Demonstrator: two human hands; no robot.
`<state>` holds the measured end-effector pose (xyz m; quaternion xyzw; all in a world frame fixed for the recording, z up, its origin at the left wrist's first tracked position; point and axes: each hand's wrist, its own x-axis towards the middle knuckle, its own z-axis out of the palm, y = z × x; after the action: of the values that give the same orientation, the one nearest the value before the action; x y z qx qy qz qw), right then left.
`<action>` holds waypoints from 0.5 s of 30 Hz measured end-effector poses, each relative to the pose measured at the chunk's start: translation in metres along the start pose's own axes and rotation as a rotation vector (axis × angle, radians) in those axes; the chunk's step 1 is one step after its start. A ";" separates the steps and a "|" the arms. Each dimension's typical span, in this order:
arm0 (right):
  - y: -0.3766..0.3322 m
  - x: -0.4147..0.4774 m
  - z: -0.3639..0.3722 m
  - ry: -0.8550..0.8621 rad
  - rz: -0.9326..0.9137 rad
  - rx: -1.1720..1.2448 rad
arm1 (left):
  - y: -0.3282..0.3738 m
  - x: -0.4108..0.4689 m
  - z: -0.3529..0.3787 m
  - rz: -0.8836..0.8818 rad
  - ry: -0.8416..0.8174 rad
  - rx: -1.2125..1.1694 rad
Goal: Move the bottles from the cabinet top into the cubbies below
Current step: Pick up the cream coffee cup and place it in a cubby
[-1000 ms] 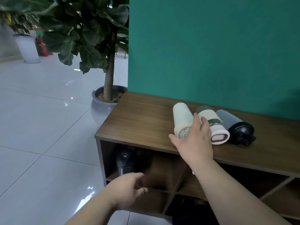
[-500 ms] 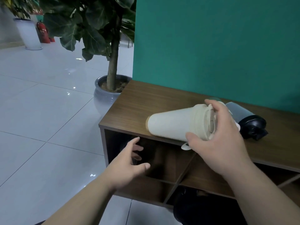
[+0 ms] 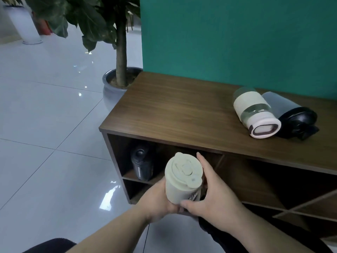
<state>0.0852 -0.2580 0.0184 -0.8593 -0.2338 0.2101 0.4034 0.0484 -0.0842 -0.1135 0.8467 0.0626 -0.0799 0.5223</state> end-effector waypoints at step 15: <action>0.067 0.090 0.039 0.184 0.112 0.129 | -0.048 0.081 0.014 -0.171 0.103 -0.001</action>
<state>0.1518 -0.2211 -0.0724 -0.8589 -0.1333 0.1673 0.4653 0.1181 -0.0734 -0.1777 0.8410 0.1613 -0.0804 0.5102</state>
